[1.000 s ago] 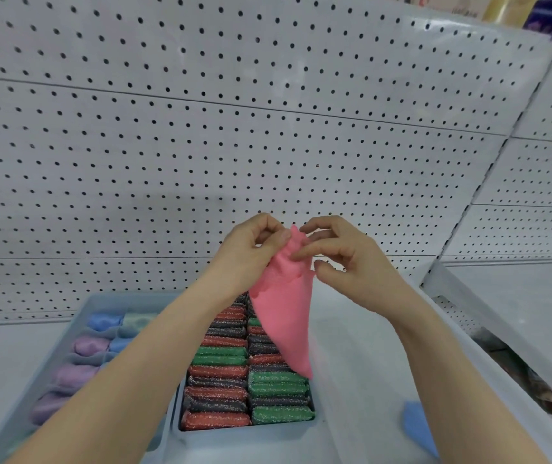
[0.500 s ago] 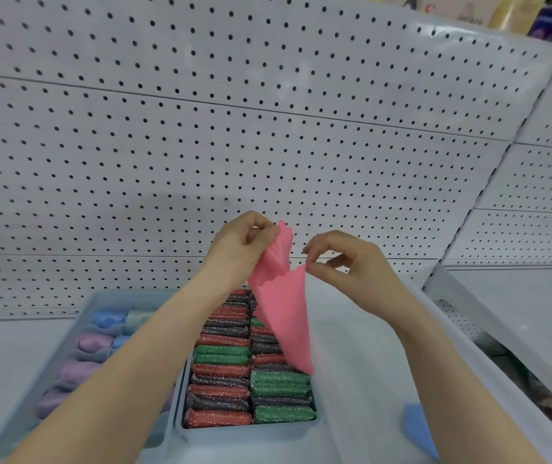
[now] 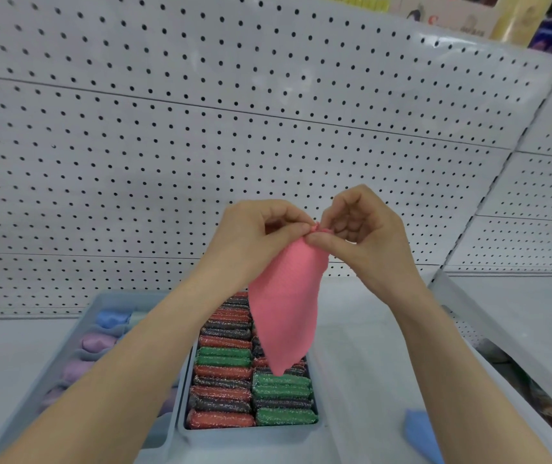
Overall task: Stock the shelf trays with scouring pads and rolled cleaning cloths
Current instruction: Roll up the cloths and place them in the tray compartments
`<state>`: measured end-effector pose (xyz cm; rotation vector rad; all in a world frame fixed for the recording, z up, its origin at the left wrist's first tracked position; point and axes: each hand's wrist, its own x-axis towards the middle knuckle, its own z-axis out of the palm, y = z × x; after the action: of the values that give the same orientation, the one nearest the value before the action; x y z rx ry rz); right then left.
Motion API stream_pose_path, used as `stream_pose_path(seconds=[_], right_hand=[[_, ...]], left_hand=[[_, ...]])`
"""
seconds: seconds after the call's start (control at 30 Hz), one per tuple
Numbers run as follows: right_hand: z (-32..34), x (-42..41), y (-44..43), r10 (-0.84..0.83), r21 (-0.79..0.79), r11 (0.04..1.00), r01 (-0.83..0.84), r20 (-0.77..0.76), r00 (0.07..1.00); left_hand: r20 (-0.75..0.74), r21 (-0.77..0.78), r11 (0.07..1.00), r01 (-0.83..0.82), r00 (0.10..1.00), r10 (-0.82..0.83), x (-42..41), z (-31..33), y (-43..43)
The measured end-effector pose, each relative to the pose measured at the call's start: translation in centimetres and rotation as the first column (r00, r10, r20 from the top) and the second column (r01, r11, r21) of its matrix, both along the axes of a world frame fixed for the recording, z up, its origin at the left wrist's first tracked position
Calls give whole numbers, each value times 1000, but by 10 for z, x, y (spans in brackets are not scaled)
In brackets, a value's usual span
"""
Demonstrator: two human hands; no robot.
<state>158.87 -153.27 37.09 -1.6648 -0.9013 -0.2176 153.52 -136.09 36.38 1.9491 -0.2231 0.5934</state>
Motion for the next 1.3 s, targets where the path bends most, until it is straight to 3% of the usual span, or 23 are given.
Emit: stream_pose_path(seconds=[0.4, 0.6, 0.67, 0.8, 1.03, 1.3], right_hand=[[2, -3, -1, 79, -72, 993, -90, -144, 986], [7, 6, -12, -83, -40, 996, 81, -68, 994], [9, 9, -19, -79, -78, 994, 74, -69, 994], [6, 11, -19, -71, -259, 965, 48, -78, 994], [1, 12, -13, -162, -93, 984, 153, -96, 982], [-5, 13, -13, -182, -101, 980, 169, -132, 974]], left_hand=[[-68, 137, 984, 114, 992, -105, -8, 4, 6], [-132, 344, 935, -89, 981, 142, -11, -6, 19], [-93, 228, 962, -149, 980, 174, -10, -5, 23], [-83, 6, 997, -76, 994, 76, -10, 1, 24], [-55, -312, 941, -130, 991, 119, -5, -12, 23], [-76, -311, 941, -137, 990, 119, 1, -26, 12]])
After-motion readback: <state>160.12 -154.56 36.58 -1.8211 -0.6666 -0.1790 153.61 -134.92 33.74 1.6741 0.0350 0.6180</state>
